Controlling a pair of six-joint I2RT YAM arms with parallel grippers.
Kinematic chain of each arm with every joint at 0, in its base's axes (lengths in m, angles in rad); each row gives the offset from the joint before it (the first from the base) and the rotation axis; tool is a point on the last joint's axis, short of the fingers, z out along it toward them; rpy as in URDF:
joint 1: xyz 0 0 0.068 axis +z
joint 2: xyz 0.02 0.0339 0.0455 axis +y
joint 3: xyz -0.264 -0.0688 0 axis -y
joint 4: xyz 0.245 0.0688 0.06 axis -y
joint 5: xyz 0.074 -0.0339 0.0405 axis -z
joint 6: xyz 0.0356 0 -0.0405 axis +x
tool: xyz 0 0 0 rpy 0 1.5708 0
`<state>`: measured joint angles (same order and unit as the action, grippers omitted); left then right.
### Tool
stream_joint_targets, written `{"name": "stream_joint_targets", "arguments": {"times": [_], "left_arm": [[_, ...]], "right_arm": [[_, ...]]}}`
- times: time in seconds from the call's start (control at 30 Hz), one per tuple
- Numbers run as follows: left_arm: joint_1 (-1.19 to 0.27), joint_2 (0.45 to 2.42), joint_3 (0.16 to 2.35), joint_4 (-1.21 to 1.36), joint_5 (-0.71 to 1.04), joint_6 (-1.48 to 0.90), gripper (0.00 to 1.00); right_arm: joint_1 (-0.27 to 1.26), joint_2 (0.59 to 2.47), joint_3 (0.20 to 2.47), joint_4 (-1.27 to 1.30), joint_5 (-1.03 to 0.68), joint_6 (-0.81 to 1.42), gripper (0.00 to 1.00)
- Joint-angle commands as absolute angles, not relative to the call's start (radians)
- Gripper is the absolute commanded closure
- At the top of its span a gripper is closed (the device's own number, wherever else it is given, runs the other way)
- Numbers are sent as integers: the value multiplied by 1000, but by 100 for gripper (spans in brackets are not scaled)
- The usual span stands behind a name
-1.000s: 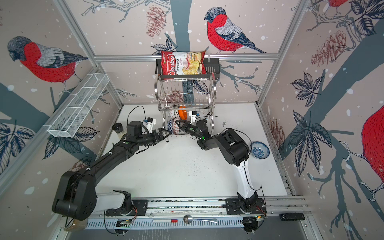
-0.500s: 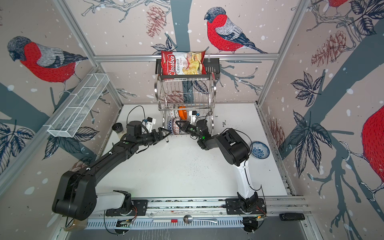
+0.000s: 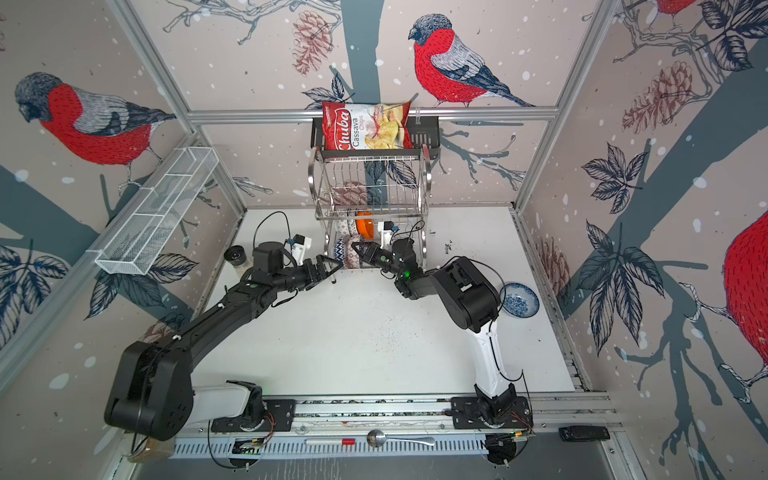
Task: Load the bowls into the dish rack
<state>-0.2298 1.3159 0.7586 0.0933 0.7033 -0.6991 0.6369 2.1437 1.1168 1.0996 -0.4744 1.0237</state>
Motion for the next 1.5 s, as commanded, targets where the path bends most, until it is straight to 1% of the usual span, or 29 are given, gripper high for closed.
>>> {"name": "stream_joint_targets", "arguments": {"times": [0.0, 0.27, 0.87, 1.47], "left_arm": [[-228, 1318, 756, 126, 713, -697, 2], [-227, 1317, 756, 127, 713, -697, 2], [-225, 1319, 754, 128, 715, -698, 2], [-222, 1322, 752, 135, 720, -704, 2]], "right_arm": [[636, 2143, 1115, 1026, -467, 1014, 94], [636, 2133, 1124, 991, -465, 994, 93], [638, 2099, 1098, 948, -430, 955, 84], [650, 2060, 1118, 893, -448, 936, 76]]}}
